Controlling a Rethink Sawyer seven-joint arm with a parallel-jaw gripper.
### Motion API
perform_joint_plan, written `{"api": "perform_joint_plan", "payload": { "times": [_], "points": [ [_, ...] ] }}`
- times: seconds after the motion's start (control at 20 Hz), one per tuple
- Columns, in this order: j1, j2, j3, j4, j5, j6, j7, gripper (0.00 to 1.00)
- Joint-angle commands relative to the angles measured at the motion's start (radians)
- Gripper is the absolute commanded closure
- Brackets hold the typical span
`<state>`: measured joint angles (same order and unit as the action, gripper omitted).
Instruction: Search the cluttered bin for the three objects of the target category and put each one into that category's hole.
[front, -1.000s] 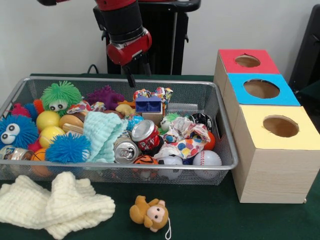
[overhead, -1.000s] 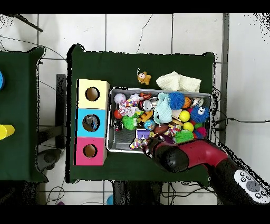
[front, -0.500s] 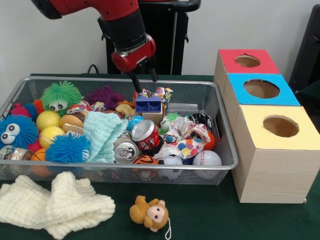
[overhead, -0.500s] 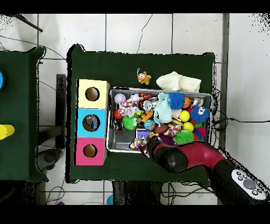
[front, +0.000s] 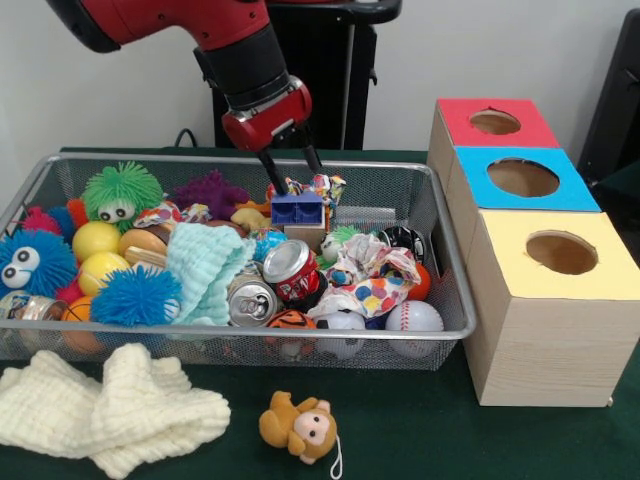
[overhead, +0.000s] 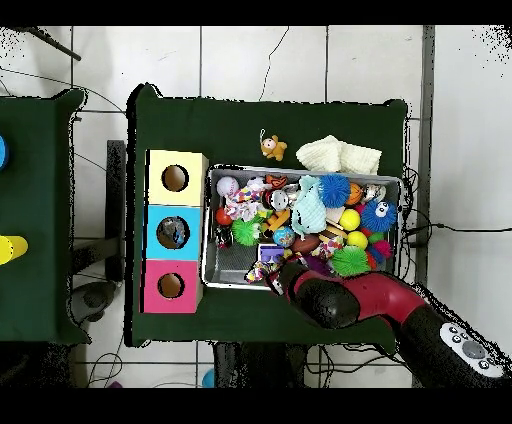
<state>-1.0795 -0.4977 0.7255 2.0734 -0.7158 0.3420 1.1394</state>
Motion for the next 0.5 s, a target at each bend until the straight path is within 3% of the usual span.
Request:
{"api": "perform_joint_plan", "payload": {
  "times": [0.05, 0.5],
  "points": [
    [0.049, 0.042, 0.007, -0.112, -0.003, -0.121, 0.129, 0.0],
    [0.14, 0.028, -0.05, -0.197, 0.039, -0.132, 0.158, 0.0]
  ]
}}
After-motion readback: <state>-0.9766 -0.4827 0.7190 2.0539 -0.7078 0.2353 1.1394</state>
